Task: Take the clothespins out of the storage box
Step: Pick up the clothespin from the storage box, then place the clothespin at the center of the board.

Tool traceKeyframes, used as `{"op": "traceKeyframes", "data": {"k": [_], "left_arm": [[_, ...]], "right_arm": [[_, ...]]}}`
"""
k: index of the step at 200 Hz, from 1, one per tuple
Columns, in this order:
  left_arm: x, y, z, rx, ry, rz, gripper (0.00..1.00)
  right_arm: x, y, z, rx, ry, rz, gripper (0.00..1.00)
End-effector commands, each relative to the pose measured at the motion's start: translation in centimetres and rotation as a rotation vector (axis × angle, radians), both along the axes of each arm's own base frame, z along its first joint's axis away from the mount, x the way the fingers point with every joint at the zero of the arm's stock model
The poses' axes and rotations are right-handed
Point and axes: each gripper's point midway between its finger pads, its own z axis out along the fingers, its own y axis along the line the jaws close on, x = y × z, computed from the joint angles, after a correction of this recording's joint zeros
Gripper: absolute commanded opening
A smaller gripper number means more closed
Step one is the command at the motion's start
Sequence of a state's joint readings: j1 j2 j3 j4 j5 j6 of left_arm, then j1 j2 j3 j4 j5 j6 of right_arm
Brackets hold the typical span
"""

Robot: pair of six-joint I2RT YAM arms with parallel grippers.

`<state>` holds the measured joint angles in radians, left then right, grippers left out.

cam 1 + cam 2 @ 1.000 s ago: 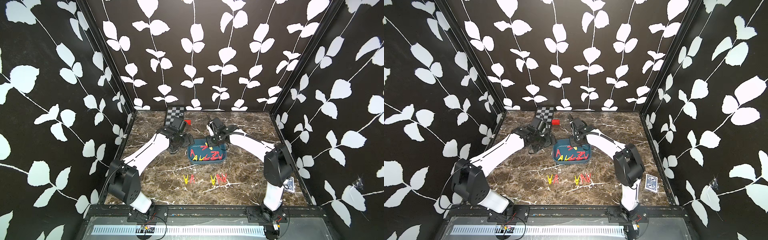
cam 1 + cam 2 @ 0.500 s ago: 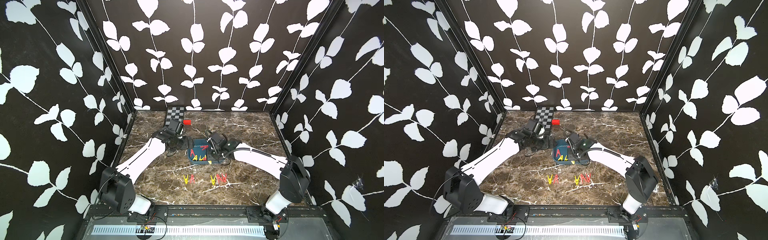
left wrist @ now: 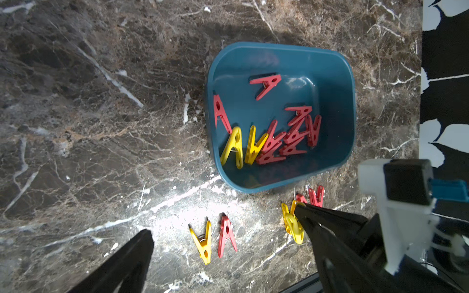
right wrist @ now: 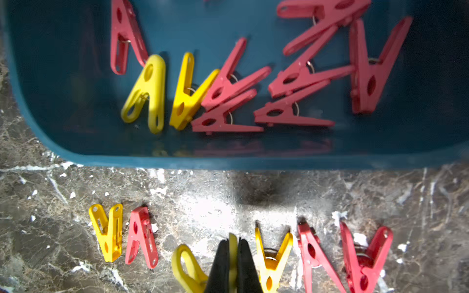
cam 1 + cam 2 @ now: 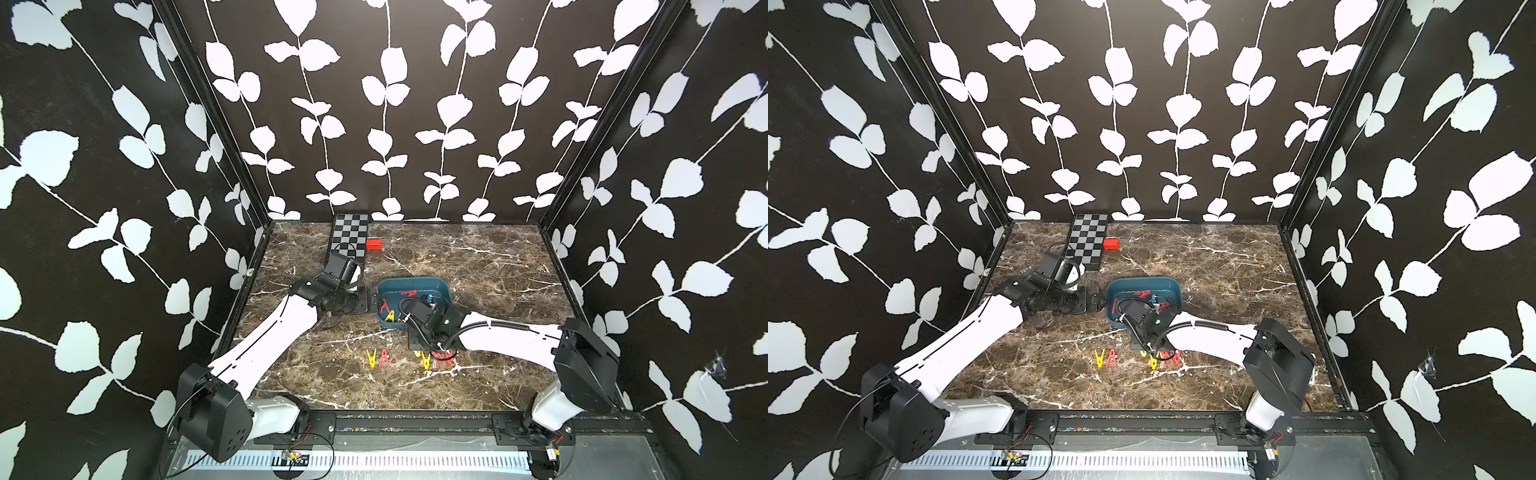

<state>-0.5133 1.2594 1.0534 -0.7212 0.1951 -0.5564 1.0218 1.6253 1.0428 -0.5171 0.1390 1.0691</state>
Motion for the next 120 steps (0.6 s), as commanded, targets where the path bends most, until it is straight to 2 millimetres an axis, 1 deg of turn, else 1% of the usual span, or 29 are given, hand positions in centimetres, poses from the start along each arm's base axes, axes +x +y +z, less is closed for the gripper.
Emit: {"op": "traceKeyframes", "data": {"k": [1, 28, 63, 97, 120], "left_arm": [[-1.0, 0.7, -0.2, 0.005, 0.013, -0.007, 0.99], [-1.3, 0.9, -0.3, 0.004, 0.012, -0.003, 0.99], [-1.7, 1.0, -0.7, 0.005, 0.021, -0.001, 0.99], [-1.9, 1.2, -1.0, 0.008, 0.027, 0.002, 0.99], [-2.0, 1.2, -1.1, 0.008, 0.03, 0.005, 0.99]], "right_arm": [[0.0, -0.1, -0.5, 0.013, -0.009, -0.076, 0.0], [-0.8, 0.2, -1.4, -0.001, 0.013, -0.067, 0.0], [-1.4, 0.1, -2.9, -0.024, 0.046, -0.066, 0.0], [-2.1, 0.1, -3.8, -0.042, 0.071, -0.061, 0.0], [-2.2, 0.2, -4.2, -0.054, 0.081, -0.054, 0.0]]}}
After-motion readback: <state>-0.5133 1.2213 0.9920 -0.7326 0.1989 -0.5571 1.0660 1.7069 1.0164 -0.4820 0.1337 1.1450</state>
